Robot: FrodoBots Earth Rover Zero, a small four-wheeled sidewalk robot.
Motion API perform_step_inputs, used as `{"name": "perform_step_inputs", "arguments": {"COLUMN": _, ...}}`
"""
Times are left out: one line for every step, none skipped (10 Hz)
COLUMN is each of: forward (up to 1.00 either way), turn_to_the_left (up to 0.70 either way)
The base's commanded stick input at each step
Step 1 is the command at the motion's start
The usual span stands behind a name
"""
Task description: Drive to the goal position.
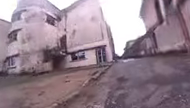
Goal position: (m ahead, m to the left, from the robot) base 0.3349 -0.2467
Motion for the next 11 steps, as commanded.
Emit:
{"name": "perform_step_inputs", "arguments": {"forward": 0.5, "turn_to_the_left": 0.31}}
{"name": "perform_step_inputs", "arguments": {"forward": 0.5, "turn_to_the_left": 0.18}}
{"name": "perform_step_inputs", "arguments": {"forward": 0.5, "turn_to_the_left": 0.12}}
{"name": "perform_step_inputs", "arguments": {"forward": 0.5, "turn_to_the_left": 0.12}}
{"name": "perform_step_inputs", "arguments": {"forward": 0.5, "turn_to_the_left": 0.12}}
{"name": "perform_step_inputs", "arguments": {"forward": 0.5, "turn_to_the_left": 0.11}}
{"name": "perform_step_inputs", "arguments": {"forward": 0.5, "turn_to_the_left": 0.11}}
{"name": "perform_step_inputs", "arguments": {"forward": 0.5, "turn_to_the_left": 0.11}}
{"name": "perform_step_inputs", "arguments": {"forward": 0.5, "turn_to_the_left": 0.12}}
{"name": "perform_step_inputs", "arguments": {"forward": 0.5, "turn_to_the_left": 0.14}}
{"name": "perform_step_inputs", "arguments": {"forward": 0.5, "turn_to_the_left": 0.16}}
